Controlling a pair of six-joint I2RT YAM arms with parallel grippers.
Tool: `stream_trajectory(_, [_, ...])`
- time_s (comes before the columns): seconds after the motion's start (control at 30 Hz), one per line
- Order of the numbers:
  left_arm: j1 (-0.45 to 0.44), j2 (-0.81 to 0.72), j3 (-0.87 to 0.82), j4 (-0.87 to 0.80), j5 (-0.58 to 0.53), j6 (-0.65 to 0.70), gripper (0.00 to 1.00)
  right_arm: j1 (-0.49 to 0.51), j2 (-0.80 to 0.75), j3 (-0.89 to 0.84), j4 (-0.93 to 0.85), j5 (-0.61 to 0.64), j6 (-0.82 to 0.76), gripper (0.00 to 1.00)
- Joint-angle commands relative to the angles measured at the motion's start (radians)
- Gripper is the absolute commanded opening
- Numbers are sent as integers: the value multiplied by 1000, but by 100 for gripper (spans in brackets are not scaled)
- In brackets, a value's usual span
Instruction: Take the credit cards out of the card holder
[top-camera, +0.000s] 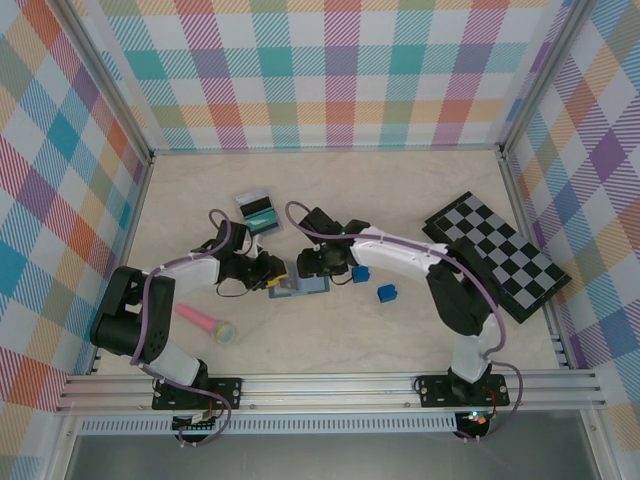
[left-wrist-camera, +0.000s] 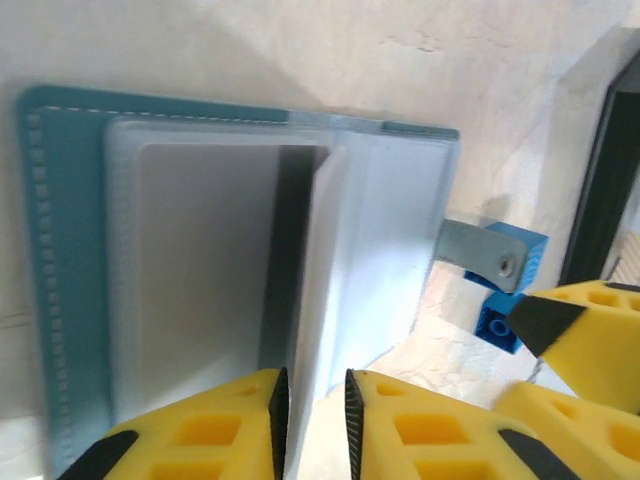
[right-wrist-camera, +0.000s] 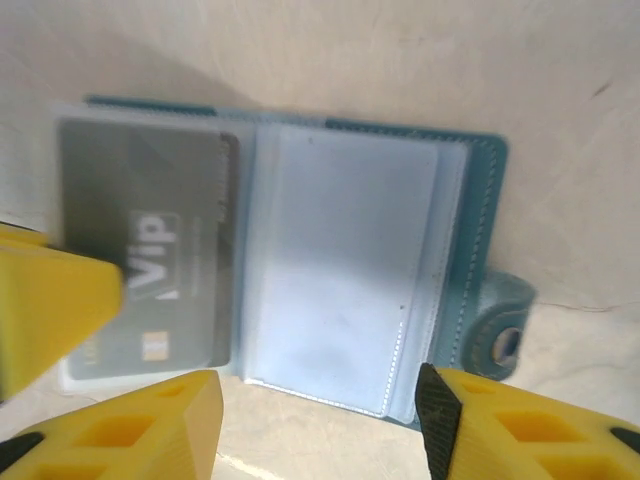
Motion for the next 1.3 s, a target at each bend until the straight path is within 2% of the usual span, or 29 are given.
stream_trajectory(0.0, [-42, -5, 22, 59, 54, -38, 27, -11, -80, -61, 83, 60, 32, 59])
stream_trajectory(0.1, [-94, 4, 57, 60, 45, -59, 31, -24, -133, -116, 113, 90, 47, 62])
stream_trajectory(0.27, [-159, 26, 125, 16, -6, -63, 41, -37, -190, -169, 135, 135, 64, 63])
stream_trajectory(0.37, [-160, 20, 141, 1, -47, -75, 47, -41, -206, -183, 144, 143, 69, 65])
stream_trajectory(0.5, [-149, -14, 158, -83, -137, -65, 50, -42, -198, -173, 145, 116, 40, 65])
stream_trajectory(0.63, [-111, -73, 136, -150, -248, -74, 45, -42, -174, -148, 153, 38, 5, 61])
stream_trajectory(0.73, [-77, -107, 91, -138, -269, -100, 39, -39, -138, -110, 142, -25, -19, 53])
stream_trajectory(0.87, [-61, -112, 44, -89, -243, -128, 30, -28, -71, -40, 112, -84, -40, 38])
stream_trajectory(1.0, [-61, -91, 17, -36, -204, -155, 23, -7, 23, 56, 21, -73, -39, 25])
stream_trajectory(1.13, [-61, -65, 12, -1, -184, -173, 18, -4, 86, 97, -38, -54, -16, 17])
stream_trajectory(1.27, [-62, -33, 9, 35, -157, -186, 15, -14, 123, 109, -77, -41, 13, 14])
